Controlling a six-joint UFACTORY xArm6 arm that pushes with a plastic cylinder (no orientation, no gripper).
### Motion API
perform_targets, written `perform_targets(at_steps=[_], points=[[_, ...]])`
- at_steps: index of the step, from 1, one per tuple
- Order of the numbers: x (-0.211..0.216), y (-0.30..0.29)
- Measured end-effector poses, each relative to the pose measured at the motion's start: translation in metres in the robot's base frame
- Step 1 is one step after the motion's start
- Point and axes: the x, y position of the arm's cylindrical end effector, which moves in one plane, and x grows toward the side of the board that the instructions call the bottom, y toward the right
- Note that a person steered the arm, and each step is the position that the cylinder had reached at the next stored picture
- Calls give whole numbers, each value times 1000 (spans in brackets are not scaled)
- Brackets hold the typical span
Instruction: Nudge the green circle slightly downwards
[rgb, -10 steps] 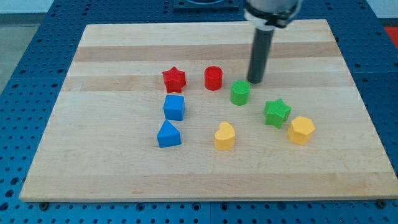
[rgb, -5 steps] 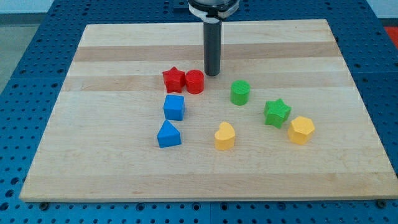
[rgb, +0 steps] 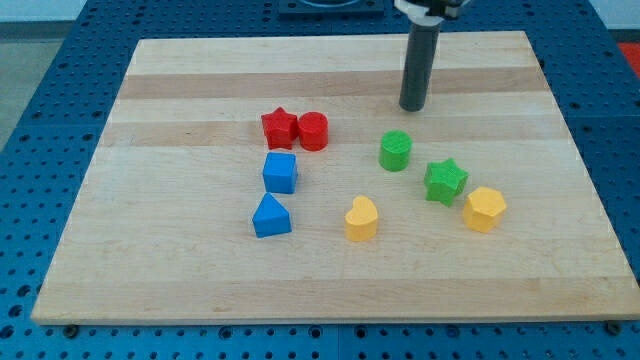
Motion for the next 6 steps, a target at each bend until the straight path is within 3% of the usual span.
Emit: perform_targets(at_steps=[2, 3, 4, 5, 6], points=[[-96, 51], [-129, 49], [-117, 10], [-69, -18], [-6, -8]])
